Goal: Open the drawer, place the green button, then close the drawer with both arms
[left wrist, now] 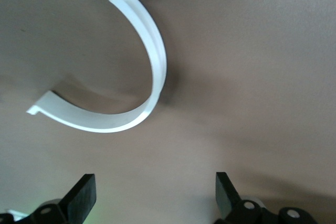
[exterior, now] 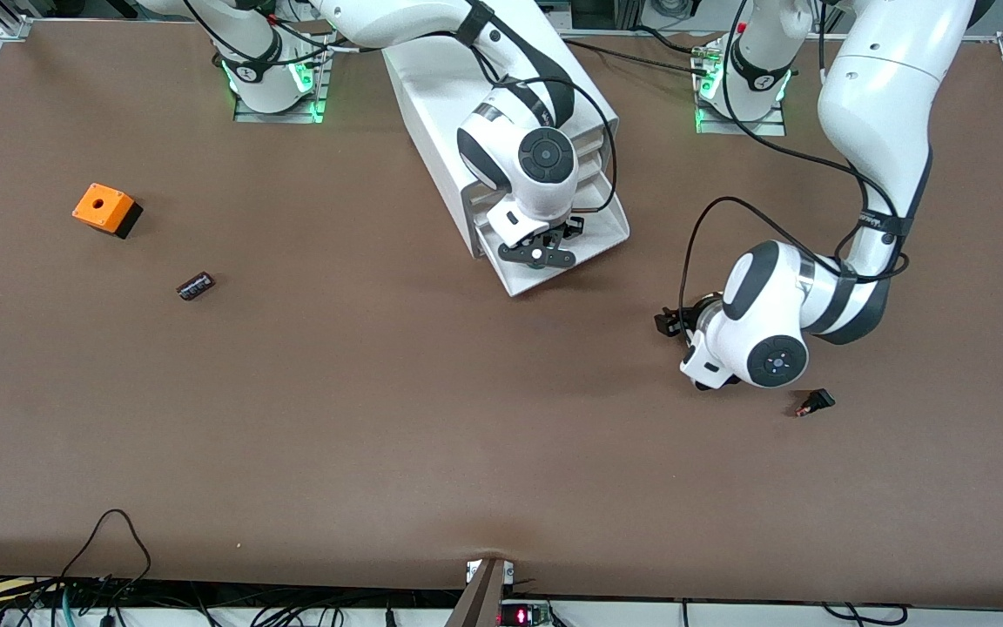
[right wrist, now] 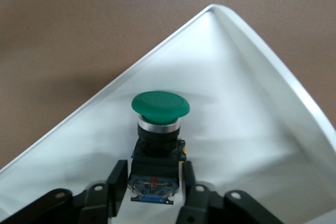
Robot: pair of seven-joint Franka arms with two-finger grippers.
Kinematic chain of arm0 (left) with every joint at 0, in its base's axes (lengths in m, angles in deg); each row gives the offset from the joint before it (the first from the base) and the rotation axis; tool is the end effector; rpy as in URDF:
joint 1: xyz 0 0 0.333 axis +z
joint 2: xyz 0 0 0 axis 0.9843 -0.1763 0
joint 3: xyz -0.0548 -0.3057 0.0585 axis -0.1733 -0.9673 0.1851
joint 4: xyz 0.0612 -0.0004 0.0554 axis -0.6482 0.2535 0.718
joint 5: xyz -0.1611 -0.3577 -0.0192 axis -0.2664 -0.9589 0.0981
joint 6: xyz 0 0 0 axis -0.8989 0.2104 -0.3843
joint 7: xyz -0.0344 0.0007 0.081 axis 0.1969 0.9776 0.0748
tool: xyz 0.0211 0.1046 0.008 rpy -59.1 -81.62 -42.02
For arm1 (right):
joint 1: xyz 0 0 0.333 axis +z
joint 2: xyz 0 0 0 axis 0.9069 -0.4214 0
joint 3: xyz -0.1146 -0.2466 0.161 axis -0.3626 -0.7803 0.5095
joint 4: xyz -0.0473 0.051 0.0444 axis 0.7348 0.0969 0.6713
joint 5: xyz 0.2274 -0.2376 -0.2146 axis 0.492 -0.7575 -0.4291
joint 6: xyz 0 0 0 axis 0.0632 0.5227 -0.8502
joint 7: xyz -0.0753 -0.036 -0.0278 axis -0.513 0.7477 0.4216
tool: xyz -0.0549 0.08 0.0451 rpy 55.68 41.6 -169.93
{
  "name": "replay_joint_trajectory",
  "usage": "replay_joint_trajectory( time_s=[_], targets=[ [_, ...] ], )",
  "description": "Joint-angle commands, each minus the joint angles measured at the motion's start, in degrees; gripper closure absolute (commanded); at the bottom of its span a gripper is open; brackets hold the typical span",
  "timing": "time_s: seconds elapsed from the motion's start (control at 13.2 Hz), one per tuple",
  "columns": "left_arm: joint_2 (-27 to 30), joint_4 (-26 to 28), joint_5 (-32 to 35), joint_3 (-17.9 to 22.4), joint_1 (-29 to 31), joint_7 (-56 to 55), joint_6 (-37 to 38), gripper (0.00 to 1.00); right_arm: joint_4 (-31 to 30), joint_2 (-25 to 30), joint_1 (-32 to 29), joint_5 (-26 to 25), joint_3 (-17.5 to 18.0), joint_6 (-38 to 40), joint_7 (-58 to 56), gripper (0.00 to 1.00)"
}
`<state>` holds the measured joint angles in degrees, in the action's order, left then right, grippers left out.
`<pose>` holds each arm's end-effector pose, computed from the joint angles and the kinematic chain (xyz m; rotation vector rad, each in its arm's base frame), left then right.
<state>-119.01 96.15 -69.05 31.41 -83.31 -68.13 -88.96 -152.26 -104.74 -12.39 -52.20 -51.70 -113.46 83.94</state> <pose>0.6163 -0.1909 0.2263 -2.9304 -0.5260 0.7737 0.4438 0.5919 0.2713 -3.0959 0.2479 0.2437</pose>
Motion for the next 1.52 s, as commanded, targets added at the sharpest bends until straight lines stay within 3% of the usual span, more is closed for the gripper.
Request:
replay_joint_trajectory(
  time_s=[0.0, 0.23, 0.53, 0.68, 0.83, 1.44],
  targets=[
    [3.81, 6.35, -0.99, -3.78, 0.04, -9.15, -5.39, 0.00, -0.64, 3.35, 0.39, -0.74, -4.21, 0.33, -0.17, 0.00],
    [3.99, 7.06, -0.11, -10.38, -0.84, -17.89, -8.91, 0.00, 1.19, 5.29, -0.48, -2.14, -6.60, 2.78, -1.58, 0.00],
    [4.17, 11.89, 3.47, -10.66, -4.97, -25.52, -21.20, 0.00, 1.11, 12.31, -3.02, -1.80, -11.26, 7.52, -16.66, 0.00],
    [4.08, 12.86, 8.04, -10.66, -8.03, -32.29, -23.60, 0.00, 1.03, 16.00, -6.97, -1.01, -11.35, 12.17, -26.06, 0.00],
    [4.17, 13.65, 8.50, -10.92, -10.06, -37.40, -23.34, 0.00, 0.76, 19.26, -9.61, -1.00, -12.75, 16.74, -34.50, 0.00],
    [3.56, 16.03, 8.33, -17.59, -10.42, -39.26, -23.78, 0.00, -7.40, 30.94, -10.33, 2.78, -29.97, 23.61, -66.59, 0.00]
  ],
)
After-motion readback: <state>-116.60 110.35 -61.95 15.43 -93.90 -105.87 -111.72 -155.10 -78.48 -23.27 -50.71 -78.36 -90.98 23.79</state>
